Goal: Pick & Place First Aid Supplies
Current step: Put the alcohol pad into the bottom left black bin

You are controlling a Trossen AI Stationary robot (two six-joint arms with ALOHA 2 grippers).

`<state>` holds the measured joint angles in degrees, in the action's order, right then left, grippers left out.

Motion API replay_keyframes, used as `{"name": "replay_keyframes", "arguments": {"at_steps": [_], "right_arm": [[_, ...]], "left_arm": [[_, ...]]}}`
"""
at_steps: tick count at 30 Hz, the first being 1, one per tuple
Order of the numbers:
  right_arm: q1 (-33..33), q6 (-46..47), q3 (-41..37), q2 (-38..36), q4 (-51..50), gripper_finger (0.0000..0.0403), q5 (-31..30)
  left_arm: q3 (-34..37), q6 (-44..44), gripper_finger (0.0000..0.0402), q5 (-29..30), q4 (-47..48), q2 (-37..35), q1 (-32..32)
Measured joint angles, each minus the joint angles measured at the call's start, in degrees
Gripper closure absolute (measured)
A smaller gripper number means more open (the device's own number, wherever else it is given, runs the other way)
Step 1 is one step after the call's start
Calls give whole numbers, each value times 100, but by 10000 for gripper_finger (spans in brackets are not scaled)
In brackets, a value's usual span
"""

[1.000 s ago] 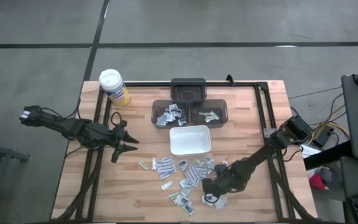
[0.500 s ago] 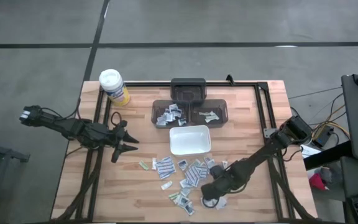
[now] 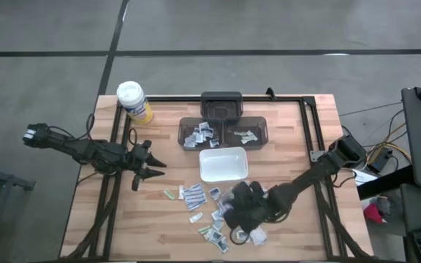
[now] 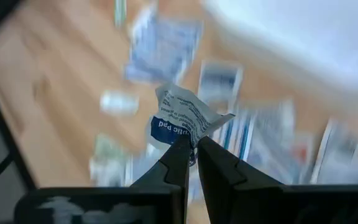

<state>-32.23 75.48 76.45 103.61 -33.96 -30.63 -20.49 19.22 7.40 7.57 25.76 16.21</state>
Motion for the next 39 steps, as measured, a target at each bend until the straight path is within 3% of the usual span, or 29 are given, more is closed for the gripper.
{"name": "replay_keyframes", "arguments": {"at_steps": [3, 13, 18, 23, 28, 39], "right_arm": [[265, -661, 197, 0, 7, 376, -292], [1149, -3156, 694, 0, 611, 376, -306], [1477, -3900, 747, 0, 1120, 376, -303], [1727, -4352, 745, 0, 1574, 376, -258], [1848, -4695, 754, 0, 1884, 376, -230], [1865, -4528, 754, 0, 1988, 376, -190]], "left_arm": [[0, 4, 264, -1, -236, 115, 0], [0, -12, 264, -2, -948, 623, 0], [0, -2, 264, 26, -1453, 896, 0], [2, 233, 264, 405, -1941, 1240, 0], [2, 243, 264, 430, -2450, 1615, -2], [2, 245, 264, 953, -3460, 2333, -83]]}}
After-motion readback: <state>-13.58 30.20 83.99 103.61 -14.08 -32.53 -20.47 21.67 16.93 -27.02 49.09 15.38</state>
